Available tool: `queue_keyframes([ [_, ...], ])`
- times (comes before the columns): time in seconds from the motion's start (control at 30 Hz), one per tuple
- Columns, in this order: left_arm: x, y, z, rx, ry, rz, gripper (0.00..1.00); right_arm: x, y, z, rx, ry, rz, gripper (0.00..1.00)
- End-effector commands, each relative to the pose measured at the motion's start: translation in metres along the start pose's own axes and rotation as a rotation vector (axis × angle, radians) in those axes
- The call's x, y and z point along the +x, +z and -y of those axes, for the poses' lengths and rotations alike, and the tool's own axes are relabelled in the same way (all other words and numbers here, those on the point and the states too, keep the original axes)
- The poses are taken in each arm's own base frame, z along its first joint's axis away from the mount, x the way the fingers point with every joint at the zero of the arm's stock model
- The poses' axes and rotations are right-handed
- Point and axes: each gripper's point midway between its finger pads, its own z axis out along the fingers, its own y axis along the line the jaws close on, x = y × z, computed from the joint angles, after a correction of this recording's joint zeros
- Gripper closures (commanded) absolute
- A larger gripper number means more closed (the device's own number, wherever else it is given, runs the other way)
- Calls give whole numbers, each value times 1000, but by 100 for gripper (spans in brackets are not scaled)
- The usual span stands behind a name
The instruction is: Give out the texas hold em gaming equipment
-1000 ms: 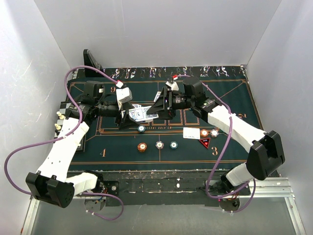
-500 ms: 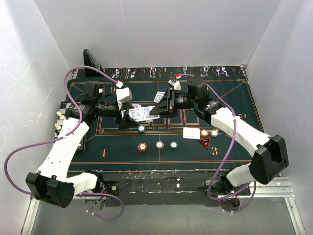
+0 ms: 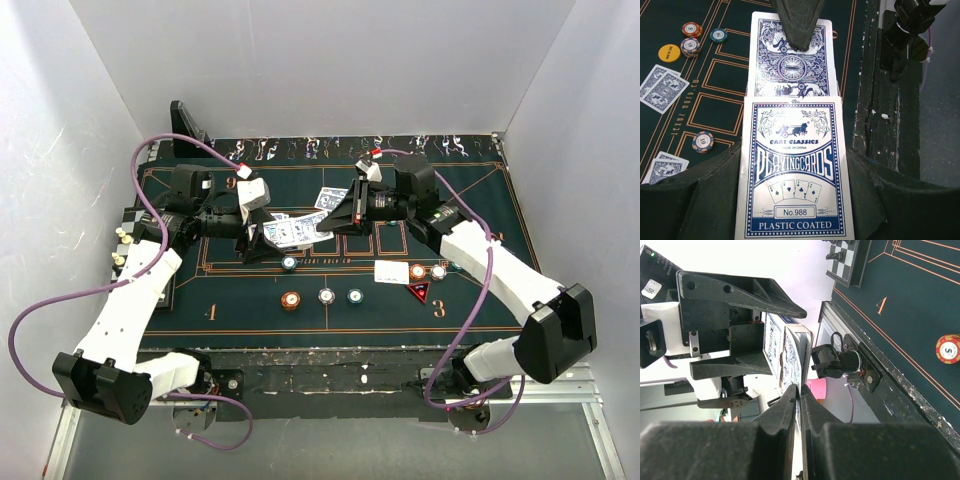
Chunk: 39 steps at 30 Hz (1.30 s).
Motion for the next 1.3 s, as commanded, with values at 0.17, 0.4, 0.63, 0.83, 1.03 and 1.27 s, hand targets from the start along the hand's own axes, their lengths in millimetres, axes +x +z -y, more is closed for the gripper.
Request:
queue_keyframes([
  [0.17, -25, -8, 4, -1, 81, 55, 100, -1, -30, -12, -32, -45, 48, 95],
  [0.4, -25, -7, 5, 3, 81, 54, 100, -7, -59, -13, -43, -36, 111, 97],
  [0.63, -26, -8, 4, 1, 84, 58, 100, -18, -90, 19, 11, -2, 191, 99],
  [0.83, -27, -7, 5, 4, 80, 58, 100, -23, -102, 88, 192, 43, 230, 99],
  [1.03, -29, -9, 6, 2, 84, 65, 100, -34, -113, 180, 452, 115, 262, 99],
  [1.27, -32, -9, 7, 0, 87, 67, 100, -44, -115, 237, 575, 152, 252, 99],
])
